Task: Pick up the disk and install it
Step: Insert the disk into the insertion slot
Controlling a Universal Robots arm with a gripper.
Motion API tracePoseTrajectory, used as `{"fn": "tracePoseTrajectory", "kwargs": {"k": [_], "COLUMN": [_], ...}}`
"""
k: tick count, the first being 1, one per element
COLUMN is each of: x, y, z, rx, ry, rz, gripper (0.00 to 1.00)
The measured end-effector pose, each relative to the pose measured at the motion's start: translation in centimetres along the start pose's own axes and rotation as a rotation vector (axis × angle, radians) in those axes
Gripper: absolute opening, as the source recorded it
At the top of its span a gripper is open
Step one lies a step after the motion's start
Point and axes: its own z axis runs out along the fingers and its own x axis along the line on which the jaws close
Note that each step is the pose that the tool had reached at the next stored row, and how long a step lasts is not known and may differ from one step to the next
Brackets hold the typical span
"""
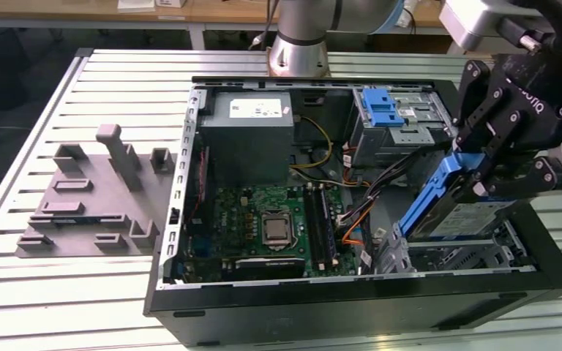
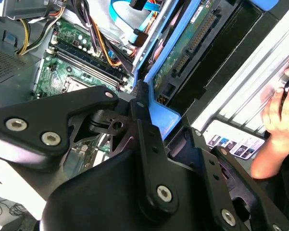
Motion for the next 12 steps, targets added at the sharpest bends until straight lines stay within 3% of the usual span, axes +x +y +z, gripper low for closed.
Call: {"fn": "tracePoseTrajectory", "kwargs": {"k": [6, 9, 12], "x": [0.01, 0.02, 0.03], "y": [-0.02, -0.03, -0.04], "z": [0.52, 0.95, 1.50], "rx": [0.0001, 0.0002, 0.0002], "ry": [0.0000, 0.0001, -0.0001], "rz": [0.000, 0.000, 0.000], "gripper": [0.38, 0.50, 0.50]}}
